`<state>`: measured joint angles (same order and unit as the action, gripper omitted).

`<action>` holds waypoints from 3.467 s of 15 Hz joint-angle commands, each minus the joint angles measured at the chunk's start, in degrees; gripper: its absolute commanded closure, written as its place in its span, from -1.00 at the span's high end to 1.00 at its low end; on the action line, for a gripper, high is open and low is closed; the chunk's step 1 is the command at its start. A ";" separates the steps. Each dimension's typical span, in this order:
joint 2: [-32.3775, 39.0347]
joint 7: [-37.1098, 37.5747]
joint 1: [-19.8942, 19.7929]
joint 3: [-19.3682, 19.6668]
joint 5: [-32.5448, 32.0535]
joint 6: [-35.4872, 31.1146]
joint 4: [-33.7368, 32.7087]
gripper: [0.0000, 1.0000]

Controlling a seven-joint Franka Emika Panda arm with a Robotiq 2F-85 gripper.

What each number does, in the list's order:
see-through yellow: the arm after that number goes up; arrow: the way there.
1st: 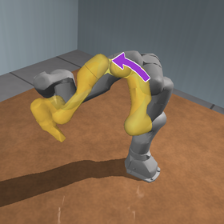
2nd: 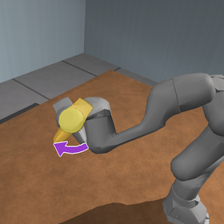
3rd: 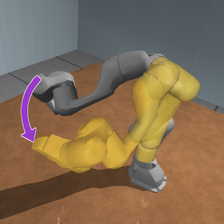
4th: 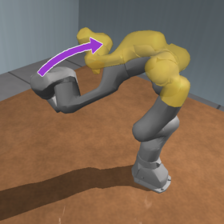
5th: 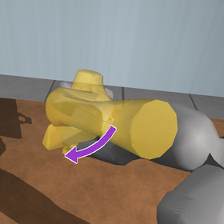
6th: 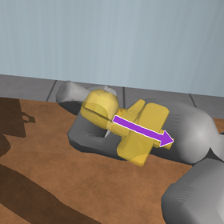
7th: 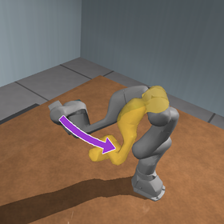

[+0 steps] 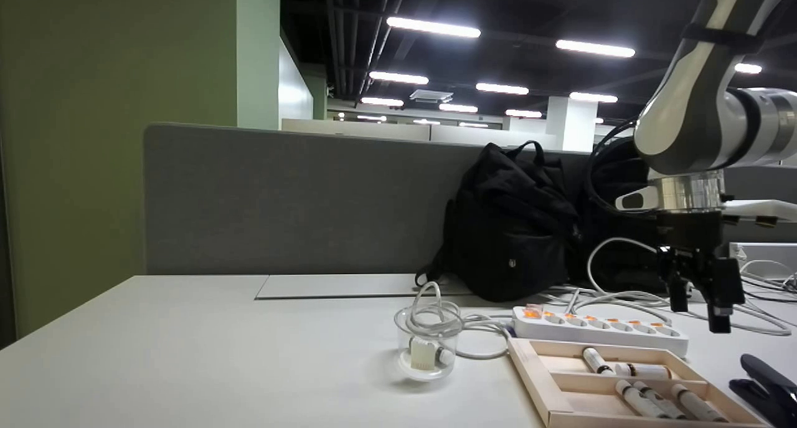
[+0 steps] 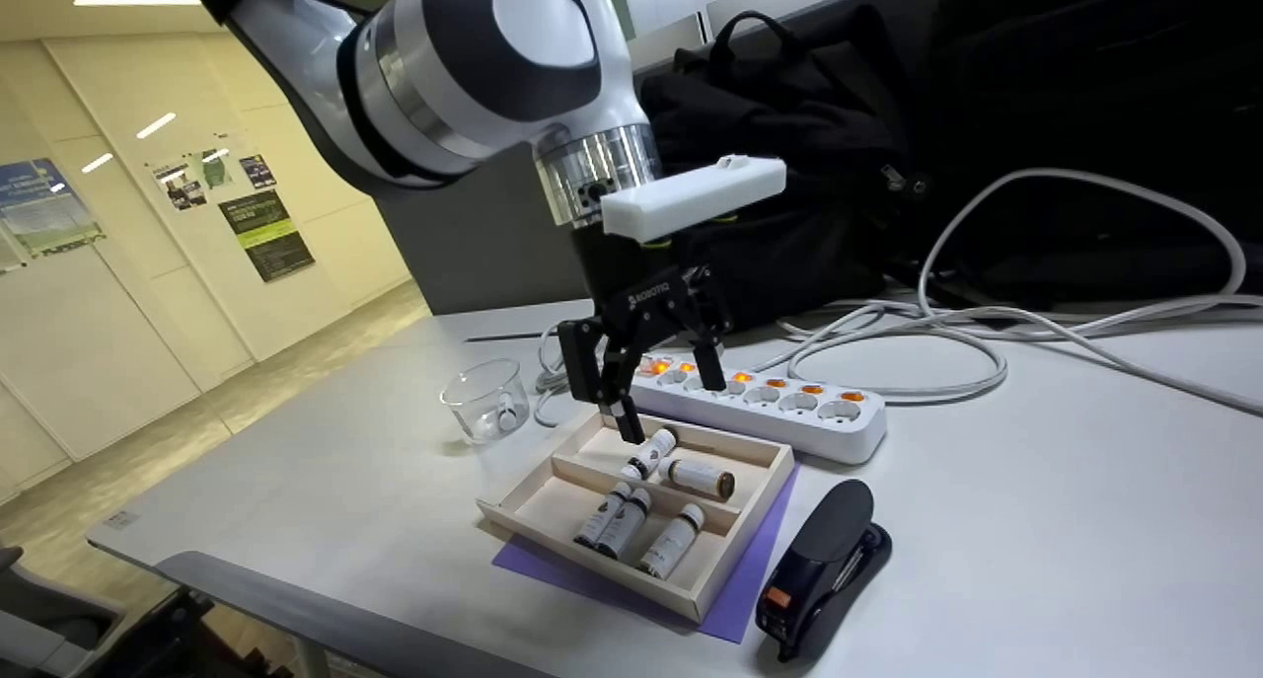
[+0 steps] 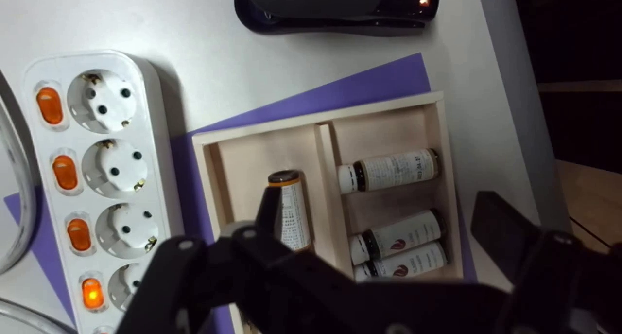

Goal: Remove one bottle from the tray and place it on the left side of the table

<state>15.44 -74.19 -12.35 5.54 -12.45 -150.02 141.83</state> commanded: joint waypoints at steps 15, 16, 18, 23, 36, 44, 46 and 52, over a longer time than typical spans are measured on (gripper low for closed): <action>20.42 -8.41 -0.80 -3.68 -1.21 -3.98 -14.99 0.28; 21.05 -8.34 -0.81 -3.66 -1.21 -3.85 -15.48 0.24; 22.23 -8.15 -0.70 -3.44 -1.48 -4.00 -16.09 -0.22; 22.15 -7.70 -0.49 -4.09 -1.15 -2.54 -16.98 -0.93; 16.16 -9.99 6.81 -13.22 4.66 14.21 -23.23 -0.87; 25.56 -14.49 13.91 -11.97 -7.72 12.77 -30.31 -0.87; 24.07 -15.64 15.51 -11.74 -11.82 13.13 -29.84 -0.87; 24.00 -19.75 19.30 -8.94 -25.21 8.76 -30.86 -0.87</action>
<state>39.56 -92.10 4.77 -5.98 -31.96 -139.02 112.13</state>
